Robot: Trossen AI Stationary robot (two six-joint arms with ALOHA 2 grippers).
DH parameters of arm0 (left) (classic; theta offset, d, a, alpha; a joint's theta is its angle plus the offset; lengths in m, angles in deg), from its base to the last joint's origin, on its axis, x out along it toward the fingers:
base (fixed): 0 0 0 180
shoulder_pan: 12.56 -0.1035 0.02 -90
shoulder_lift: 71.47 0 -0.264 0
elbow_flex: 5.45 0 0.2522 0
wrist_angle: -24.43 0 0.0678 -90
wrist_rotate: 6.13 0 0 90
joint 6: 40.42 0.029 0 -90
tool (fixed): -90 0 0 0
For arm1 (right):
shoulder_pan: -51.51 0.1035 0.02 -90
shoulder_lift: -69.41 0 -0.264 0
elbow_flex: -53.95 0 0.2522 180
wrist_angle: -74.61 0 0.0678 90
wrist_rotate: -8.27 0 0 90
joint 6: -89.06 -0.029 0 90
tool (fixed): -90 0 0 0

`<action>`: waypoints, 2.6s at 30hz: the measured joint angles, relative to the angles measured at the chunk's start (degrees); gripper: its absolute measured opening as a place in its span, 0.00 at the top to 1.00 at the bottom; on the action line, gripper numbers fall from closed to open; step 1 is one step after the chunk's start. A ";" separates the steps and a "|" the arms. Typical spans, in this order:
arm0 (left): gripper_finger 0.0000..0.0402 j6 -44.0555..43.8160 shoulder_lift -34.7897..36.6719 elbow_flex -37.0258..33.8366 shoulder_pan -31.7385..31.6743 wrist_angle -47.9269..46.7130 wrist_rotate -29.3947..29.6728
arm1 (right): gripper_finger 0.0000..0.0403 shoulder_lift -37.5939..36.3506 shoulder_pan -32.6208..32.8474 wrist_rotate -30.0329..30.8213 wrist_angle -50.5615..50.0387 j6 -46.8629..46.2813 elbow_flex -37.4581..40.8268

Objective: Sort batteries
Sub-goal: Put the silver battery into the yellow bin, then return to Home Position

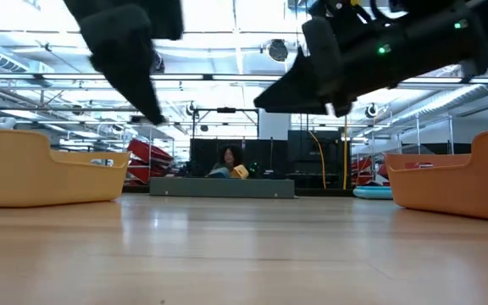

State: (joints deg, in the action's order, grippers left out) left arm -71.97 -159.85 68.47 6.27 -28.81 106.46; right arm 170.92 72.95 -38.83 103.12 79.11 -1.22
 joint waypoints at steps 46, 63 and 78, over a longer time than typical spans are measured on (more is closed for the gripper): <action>0.80 9.56 52.71 -41.60 6.92 30.57 29.55 | 0.67 -46.12 -24.04 -35.51 19.31 -0.09 32.37; 0.92 17.51 76.26 -44.84 -7.23 28.64 20.81 | 0.74 -82.95 -35.29 -38.18 -16.19 5.05 32.83; 0.92 17.11 88.34 -55.42 -9.40 35.31 16.15 | 0.85 -101.45 -35.75 -37.55 -31.56 9.12 29.79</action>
State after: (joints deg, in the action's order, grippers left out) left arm -54.86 -71.51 13.05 -3.13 6.49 122.61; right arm 69.47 37.19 -76.38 71.56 88.23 28.57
